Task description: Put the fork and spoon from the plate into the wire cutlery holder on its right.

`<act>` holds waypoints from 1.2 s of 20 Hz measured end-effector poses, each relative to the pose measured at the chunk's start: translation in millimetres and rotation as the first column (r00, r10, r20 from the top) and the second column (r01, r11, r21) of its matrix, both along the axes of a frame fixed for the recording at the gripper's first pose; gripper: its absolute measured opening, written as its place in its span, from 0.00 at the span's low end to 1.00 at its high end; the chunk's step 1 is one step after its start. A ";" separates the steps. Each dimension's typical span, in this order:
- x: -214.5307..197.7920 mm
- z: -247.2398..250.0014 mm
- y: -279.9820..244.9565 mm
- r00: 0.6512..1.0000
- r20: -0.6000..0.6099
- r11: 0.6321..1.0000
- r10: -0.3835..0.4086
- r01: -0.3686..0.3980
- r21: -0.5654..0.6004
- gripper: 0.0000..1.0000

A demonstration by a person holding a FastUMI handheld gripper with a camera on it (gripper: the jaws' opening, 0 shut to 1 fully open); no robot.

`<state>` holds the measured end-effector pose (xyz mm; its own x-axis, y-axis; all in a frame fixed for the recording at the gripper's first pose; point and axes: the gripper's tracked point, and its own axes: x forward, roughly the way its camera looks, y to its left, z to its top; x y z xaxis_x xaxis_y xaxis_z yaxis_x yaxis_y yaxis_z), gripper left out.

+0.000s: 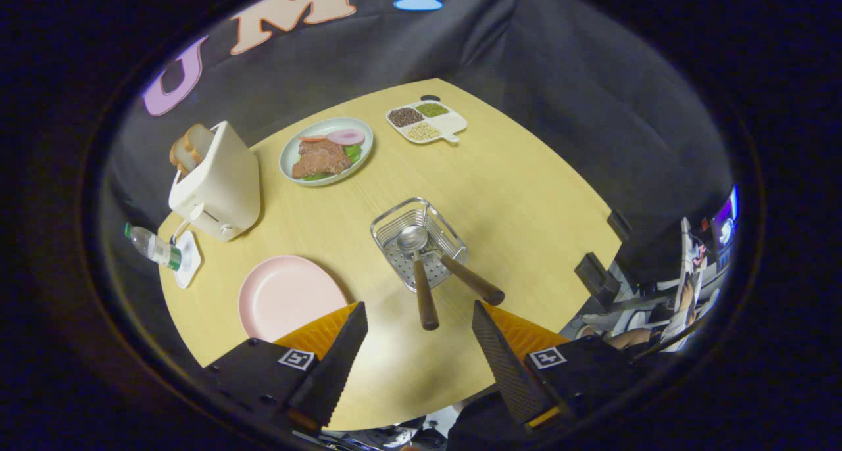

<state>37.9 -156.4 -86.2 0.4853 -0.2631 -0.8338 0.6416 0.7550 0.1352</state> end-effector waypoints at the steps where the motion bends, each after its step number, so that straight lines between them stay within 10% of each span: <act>1: -3.8 3.1 -0.9 1.000 -0.001 1.000 0.014 -0.014 -0.019 1.00; 12: -10.1 51.3 -3.8 0.949 0.257 0.957 0.183 -0.112 -0.268 1.00; 24: -15.9 151.8 13.7 0.606 0.684 0.889 0.405 -0.087 -0.449 1.00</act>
<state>22.0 -142.7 65.6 0.9761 -0.2152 -0.0285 0.2168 0.9599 0.1777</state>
